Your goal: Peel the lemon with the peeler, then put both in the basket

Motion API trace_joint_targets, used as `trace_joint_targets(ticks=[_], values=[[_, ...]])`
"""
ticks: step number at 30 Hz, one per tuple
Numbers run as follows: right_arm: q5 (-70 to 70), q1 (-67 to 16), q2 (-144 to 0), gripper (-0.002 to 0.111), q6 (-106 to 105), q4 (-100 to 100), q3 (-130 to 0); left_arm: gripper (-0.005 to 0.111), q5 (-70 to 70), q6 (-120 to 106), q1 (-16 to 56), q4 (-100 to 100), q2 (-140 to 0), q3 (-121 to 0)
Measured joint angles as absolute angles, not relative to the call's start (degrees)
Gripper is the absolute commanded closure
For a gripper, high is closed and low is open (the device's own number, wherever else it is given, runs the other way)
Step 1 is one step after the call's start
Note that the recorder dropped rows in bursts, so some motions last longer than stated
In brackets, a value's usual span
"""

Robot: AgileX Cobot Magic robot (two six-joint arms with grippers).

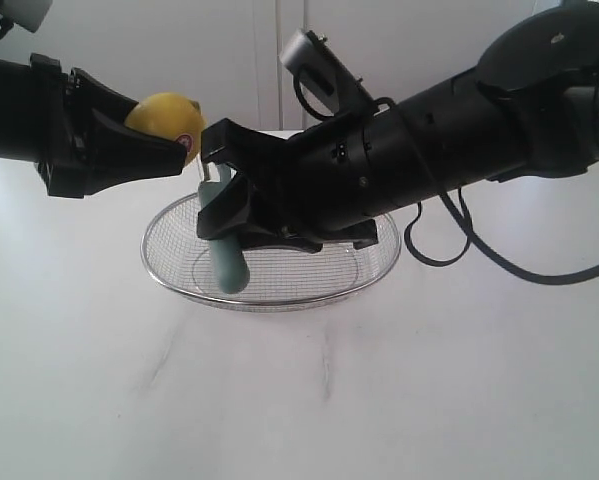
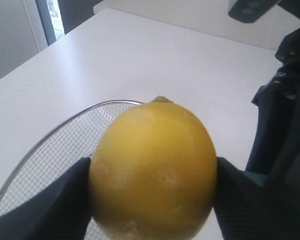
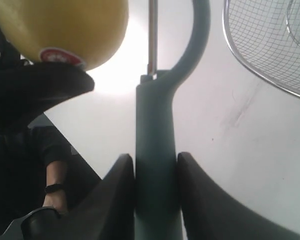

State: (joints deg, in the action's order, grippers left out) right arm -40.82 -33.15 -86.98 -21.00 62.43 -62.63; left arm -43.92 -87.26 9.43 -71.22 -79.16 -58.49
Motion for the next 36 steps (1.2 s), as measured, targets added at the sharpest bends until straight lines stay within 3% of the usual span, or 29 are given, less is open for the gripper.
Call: trace_joint_targets(ticks=[16, 36], values=[[-35.9, -32.3, -83.4, 0.108, -19.2, 62.8, -62.6, 0.107, -43.7, -87.3, 9.4, -70.6, -79.2, -58.5], [-39.2, -31.6, -86.4, 0.108, -19.1, 61.3, -62.6, 0.107, -43.7, -87.3, 9.4, -70.6, -79.2, -58.5]])
